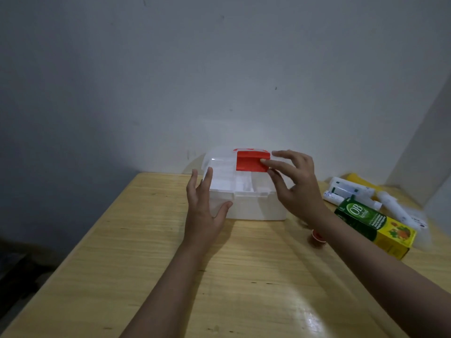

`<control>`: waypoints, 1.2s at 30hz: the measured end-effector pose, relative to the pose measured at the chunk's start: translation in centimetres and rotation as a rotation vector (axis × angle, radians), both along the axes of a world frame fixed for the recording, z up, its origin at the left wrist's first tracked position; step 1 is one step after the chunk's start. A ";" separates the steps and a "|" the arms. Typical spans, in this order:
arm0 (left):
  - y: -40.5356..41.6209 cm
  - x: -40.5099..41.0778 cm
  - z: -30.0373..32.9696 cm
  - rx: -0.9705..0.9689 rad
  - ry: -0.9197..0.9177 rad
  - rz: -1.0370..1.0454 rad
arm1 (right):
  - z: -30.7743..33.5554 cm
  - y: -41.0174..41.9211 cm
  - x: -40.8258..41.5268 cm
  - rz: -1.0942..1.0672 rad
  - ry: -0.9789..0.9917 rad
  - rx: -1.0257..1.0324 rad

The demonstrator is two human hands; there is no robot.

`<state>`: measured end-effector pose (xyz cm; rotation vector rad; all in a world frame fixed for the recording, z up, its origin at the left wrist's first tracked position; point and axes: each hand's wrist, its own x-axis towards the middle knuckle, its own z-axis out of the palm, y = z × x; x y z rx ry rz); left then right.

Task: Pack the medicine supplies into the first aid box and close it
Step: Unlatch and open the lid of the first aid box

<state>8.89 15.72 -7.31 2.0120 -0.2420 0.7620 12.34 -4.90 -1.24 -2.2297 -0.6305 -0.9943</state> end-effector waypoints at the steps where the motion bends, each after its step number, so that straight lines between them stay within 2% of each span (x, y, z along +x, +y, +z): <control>1: 0.0 0.0 0.0 -0.004 0.006 -0.005 | 0.5 0.0 0.2 -0.002 0.003 0.006; 8: 0.6 0.6 -0.8 -0.030 0.026 -0.011 | 5.4 0.1 3.9 -0.012 0.074 0.030; 13: 0.8 0.9 -1.1 -0.066 0.026 -0.025 | 8.8 0.2 7.0 -0.013 0.182 0.158; 19: 0.8 1.1 -1.2 -0.065 0.019 -0.013 | 9.2 -0.3 9.3 -0.073 0.192 0.393; 29: 0.7 1.0 -1.1 -0.043 0.006 -0.014 | 8.3 -1.1 7.5 -0.088 0.140 0.324; 36: 0.6 0.8 -1.2 -0.062 0.016 -0.013 | 7.2 -6.5 1.7 -0.107 0.169 0.200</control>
